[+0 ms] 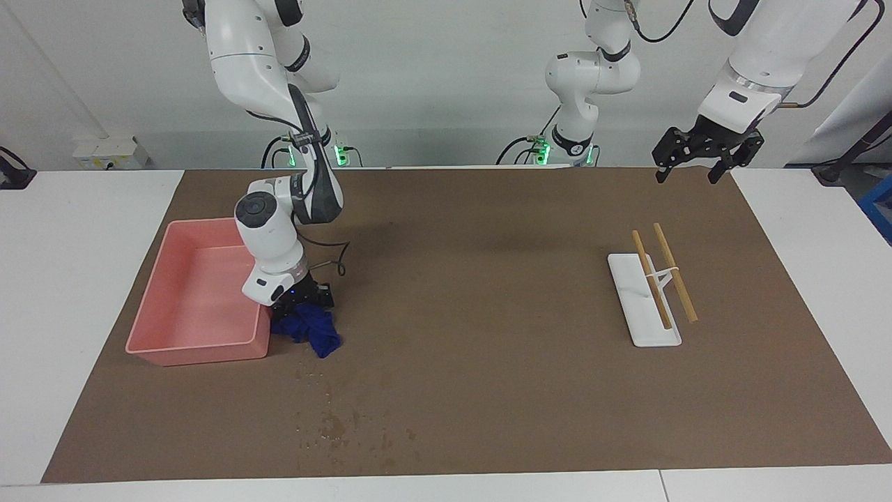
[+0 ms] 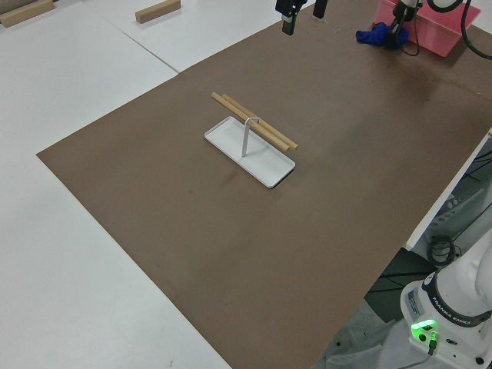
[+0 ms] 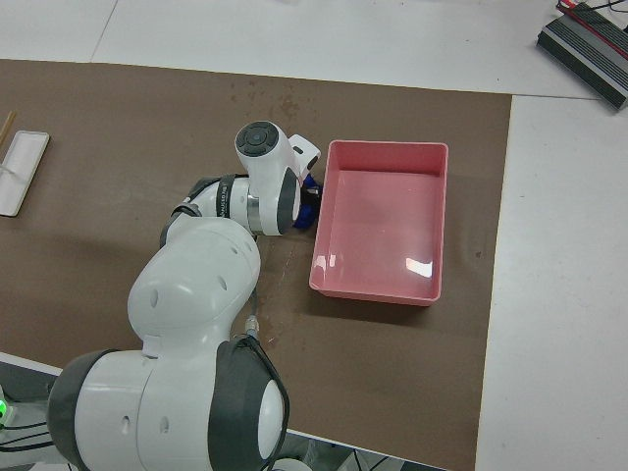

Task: Wipe water with towel using both arms
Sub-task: 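Wipe the towel with the right gripper across the wet area again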

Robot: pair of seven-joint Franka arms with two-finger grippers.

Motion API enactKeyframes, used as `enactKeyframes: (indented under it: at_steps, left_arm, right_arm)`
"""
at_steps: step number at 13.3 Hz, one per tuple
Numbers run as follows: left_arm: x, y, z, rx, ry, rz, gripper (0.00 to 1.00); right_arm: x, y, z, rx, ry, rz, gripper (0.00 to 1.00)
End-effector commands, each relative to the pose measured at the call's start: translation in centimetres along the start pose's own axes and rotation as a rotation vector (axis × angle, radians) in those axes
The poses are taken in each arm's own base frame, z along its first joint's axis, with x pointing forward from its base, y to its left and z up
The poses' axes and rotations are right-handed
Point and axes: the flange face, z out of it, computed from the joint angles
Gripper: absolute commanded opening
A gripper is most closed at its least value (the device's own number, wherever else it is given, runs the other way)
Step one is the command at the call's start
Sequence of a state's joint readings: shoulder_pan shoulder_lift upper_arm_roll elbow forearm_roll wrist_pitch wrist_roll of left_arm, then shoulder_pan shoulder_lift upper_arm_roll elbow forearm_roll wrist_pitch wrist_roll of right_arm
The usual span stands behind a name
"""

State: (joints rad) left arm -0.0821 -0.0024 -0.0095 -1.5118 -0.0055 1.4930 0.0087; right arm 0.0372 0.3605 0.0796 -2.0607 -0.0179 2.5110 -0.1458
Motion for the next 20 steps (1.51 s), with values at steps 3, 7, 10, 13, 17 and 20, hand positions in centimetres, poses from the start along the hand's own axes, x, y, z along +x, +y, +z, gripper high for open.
enactKeyframes:
  at_steps: [3, 7, 10, 13, 17, 20]
  left_arm:
    - [-0.7, -0.1, -0.1, -0.010, -0.008, 0.005, 1.00]
    - [-0.7, -0.2, -0.1, -0.010, -0.008, 0.003, 1.00]
    - [-0.7, -0.1, -0.1, -0.010, -0.008, 0.005, 1.00]
    - [-0.7, -0.1, -0.1, -0.010, -0.008, 0.005, 1.00]
    - [-0.7, -0.1, -0.1, -0.010, -0.008, 0.005, 1.00]
    - [-0.7, -0.1, -0.1, -0.010, -0.008, 0.005, 1.00]
  right_arm:
    - [-2.9, -1.2, 3.3, 0.024, -0.149, 0.055, 0.00]
    - [-4.9, -2.9, 2.6, 0.211, -0.320, 0.295, 0.00]
    - [-7.2, -4.2, 3.2, 0.335, -0.396, 0.489, 0.00]
    - [-10.0, -5.8, 4.0, 0.412, -0.449, 0.592, 0.00]
    - [-12.4, -8.7, 4.4, 0.505, -0.506, 0.676, 0.00]
    - [-13.1, -10.0, 4.6, 0.507, -0.552, 0.763, 0.00]
